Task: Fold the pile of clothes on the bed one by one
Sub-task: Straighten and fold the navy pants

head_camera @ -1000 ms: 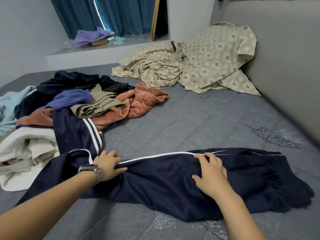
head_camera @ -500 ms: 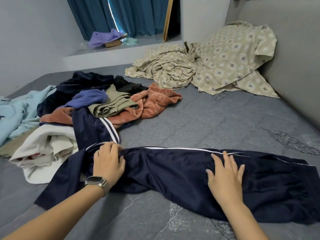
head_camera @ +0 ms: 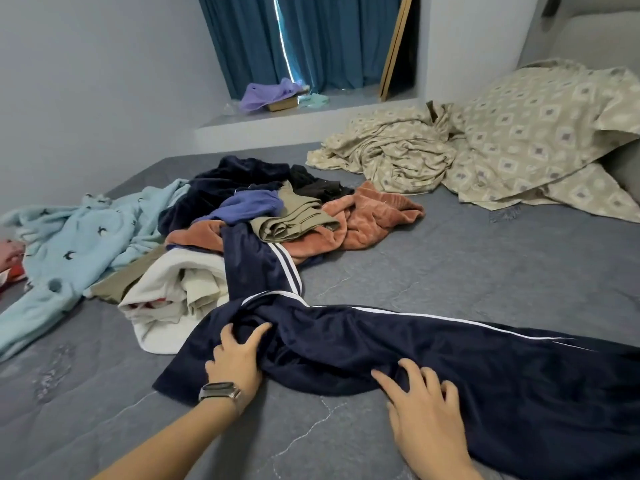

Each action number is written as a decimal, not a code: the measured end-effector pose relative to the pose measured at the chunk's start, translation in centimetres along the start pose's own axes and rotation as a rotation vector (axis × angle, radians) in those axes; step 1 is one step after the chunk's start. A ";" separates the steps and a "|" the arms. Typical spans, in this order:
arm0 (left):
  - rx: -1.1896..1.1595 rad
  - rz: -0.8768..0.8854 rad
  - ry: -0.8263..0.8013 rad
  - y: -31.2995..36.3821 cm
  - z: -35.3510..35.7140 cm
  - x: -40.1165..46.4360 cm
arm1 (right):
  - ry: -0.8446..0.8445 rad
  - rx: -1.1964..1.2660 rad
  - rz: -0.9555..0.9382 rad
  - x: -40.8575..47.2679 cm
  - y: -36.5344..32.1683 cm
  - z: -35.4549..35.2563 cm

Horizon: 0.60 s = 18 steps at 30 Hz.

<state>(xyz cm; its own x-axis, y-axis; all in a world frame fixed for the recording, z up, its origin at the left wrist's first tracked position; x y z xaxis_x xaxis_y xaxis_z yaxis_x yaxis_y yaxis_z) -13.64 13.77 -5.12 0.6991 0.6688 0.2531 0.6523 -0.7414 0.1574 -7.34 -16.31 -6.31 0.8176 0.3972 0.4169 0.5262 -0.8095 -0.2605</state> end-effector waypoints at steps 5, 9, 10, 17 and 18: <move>-0.110 0.083 -0.139 2.7 0.9 2.8 | 0.044 -0.084 0.090 1.5 1.8 -0.4; 0.150 0.855 -0.141 6.0 0.3 -2.2 | 0.075 -0.082 0.127 2.5 3.2 0.0; 0.251 0.906 -0.163 5.2 0.4 -3.7 | 0.075 -0.084 0.125 2.6 3.4 0.0; 0.558 0.605 -0.521 -1.1 -1.0 -7.7 | -0.039 -0.159 0.088 0.6 6.7 -1.7; 0.593 0.545 -0.539 -2.3 -1.6 -7.4 | -0.064 -0.159 0.105 -0.1 7.5 -2.3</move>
<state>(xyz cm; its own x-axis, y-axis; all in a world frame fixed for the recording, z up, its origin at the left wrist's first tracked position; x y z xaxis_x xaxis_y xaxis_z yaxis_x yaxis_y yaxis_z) -20.78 10.47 -5.83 0.8933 0.2866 -0.3463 0.1376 -0.9077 -0.3963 -3.96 -23.44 -6.31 0.8818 0.3296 0.3372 0.3979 -0.9039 -0.1572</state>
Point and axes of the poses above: each hand's wrist, its own x-axis towards the middle knuckle, its own z-axis out of the palm, y = z × x, the point moved 10 cm from there along x, towards the middle knuckle, and after that the axes turned 14 degrees about y, right-handed, at the moved point
